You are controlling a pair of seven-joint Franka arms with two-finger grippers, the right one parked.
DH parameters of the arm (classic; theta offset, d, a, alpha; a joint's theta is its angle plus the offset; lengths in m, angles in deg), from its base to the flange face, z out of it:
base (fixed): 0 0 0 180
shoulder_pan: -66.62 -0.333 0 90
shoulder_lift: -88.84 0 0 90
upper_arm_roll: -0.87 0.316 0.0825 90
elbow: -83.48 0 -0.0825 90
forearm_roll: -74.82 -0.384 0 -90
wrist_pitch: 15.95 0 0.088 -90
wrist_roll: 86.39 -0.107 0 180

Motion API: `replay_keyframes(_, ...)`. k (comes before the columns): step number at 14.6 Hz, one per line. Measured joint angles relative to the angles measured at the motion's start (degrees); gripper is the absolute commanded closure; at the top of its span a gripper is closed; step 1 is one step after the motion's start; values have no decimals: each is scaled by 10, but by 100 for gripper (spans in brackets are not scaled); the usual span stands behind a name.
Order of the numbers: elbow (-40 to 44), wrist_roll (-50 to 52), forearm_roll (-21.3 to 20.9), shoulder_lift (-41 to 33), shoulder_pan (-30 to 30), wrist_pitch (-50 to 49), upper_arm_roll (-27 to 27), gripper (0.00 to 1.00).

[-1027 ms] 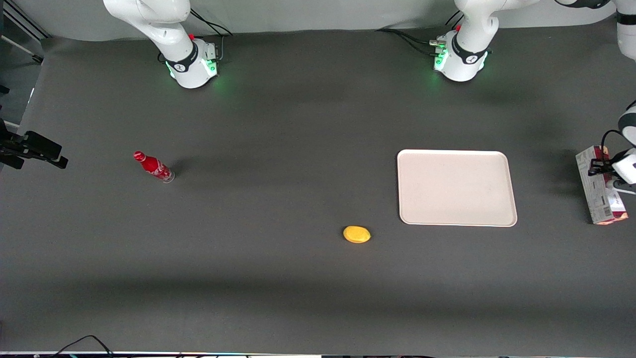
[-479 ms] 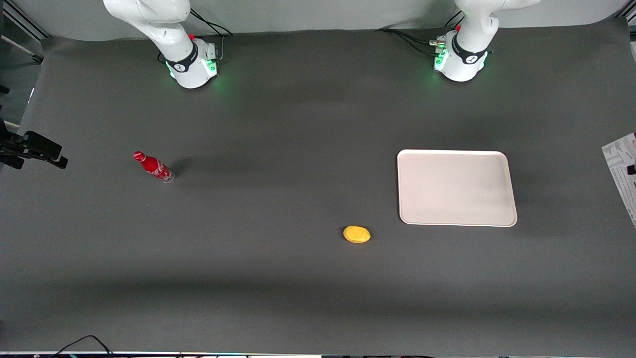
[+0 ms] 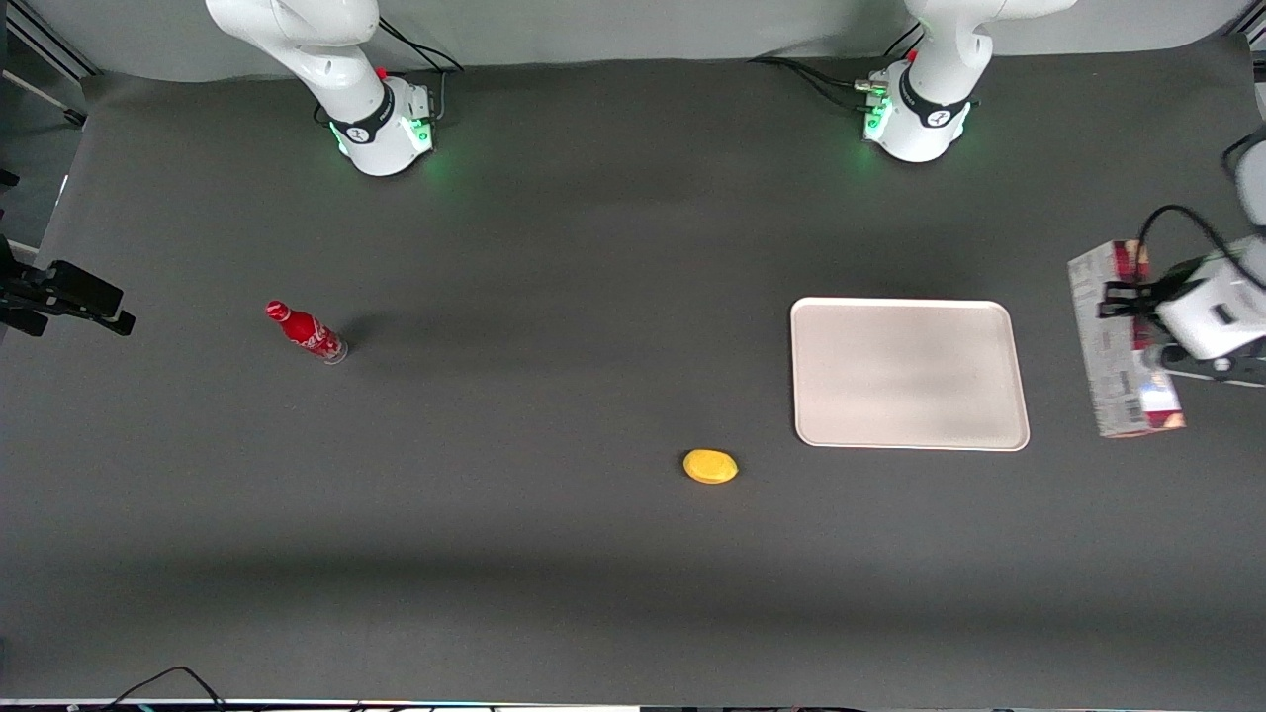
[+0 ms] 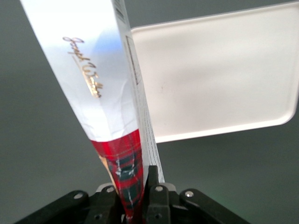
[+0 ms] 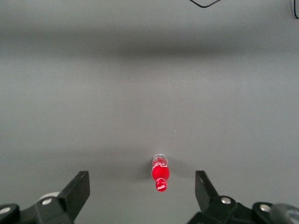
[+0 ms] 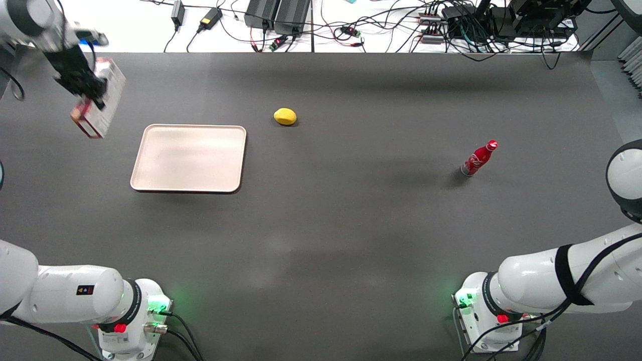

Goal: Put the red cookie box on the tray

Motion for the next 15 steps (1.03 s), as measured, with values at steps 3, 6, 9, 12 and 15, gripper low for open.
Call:
replay_keyframes(3,-159,0,-3,-11,-5,162,1,100)
replay_keyframes(6,-284,0,-5,-10,-7,334,3,100)
replay_keyframes(9,-341,0,-6,-8,-7,413,2,100)
replay_keyframes(12,-355,0,-6,11,-7,464,0,0)
replay_keyframes(15,-349,-1,-7,25,-6,476,-8,0)
